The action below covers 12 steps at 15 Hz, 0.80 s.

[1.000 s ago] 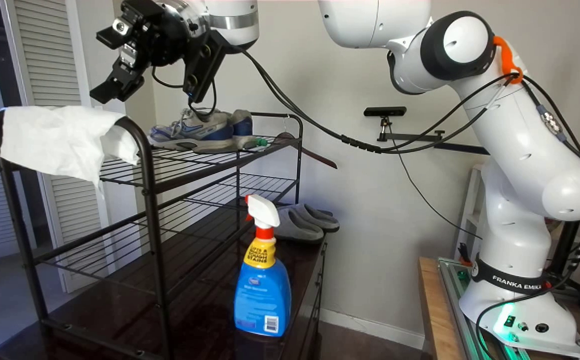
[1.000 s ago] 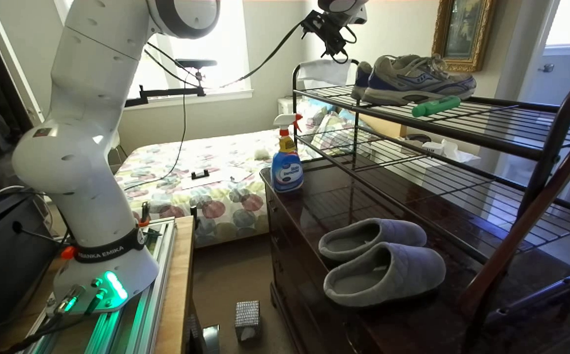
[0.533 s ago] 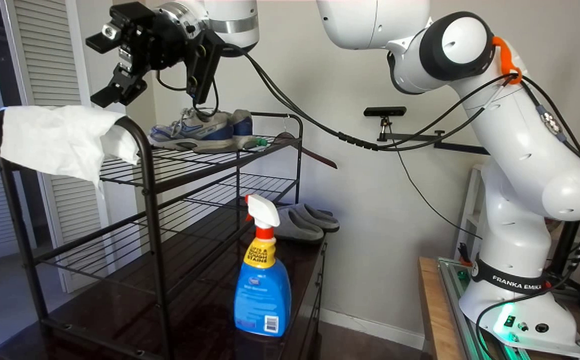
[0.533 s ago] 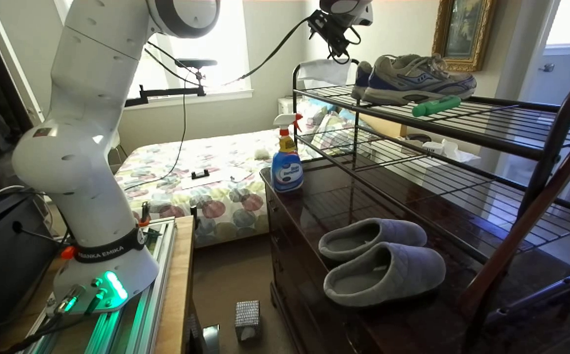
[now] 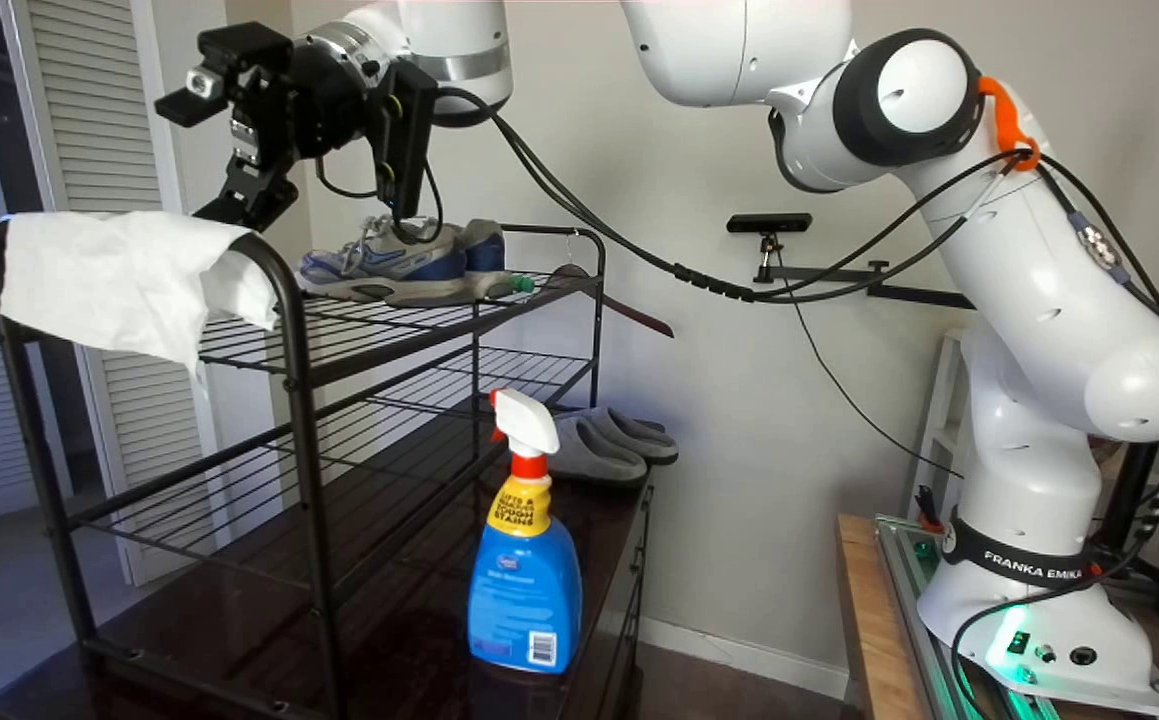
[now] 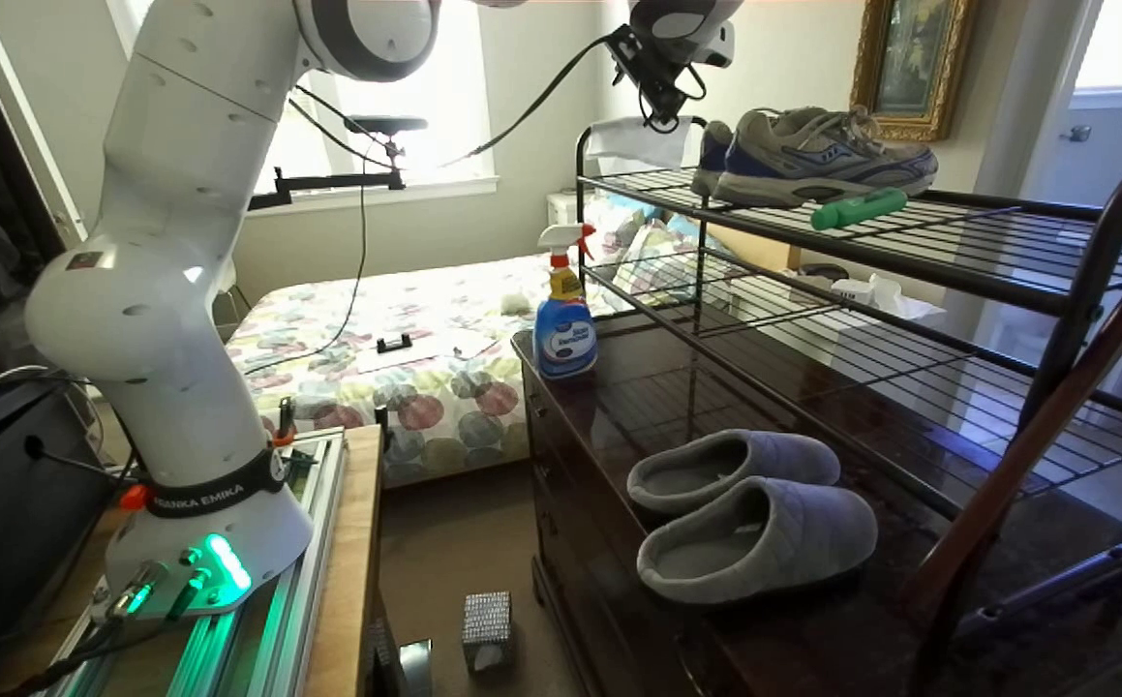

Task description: Pick up the napkin and put it in the shoe

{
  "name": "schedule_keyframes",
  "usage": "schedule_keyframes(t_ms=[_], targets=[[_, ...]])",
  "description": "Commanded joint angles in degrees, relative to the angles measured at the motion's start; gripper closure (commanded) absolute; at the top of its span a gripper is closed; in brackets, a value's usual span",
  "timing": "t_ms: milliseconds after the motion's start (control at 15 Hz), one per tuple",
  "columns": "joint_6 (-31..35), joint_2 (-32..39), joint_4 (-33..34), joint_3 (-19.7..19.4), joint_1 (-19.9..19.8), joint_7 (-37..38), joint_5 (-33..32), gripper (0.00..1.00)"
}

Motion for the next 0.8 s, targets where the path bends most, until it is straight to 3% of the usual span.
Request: schedule_keyframes(t_ms=[0,267,333,400,533,733], targets=[[-1.35,2.90,3.84,-0.34,1.01,3.91,-1.38,0.00],[-1.52,4.50,5.83,0.01,1.22,4.96,-2.28,0.00],[-1.55,4.76,6.18,-0.03,1.29,5.12,-2.29,0.05],[-1.68,5.09,6.61,-0.05,1.35,5.26,-2.24,0.28],[-2.14,5.83,7.56,-0.01,1.45,5.51,-2.20,0.33],[-2.79,6.67,8.85,-0.04,1.68,5.97,-2.33,0.55]])
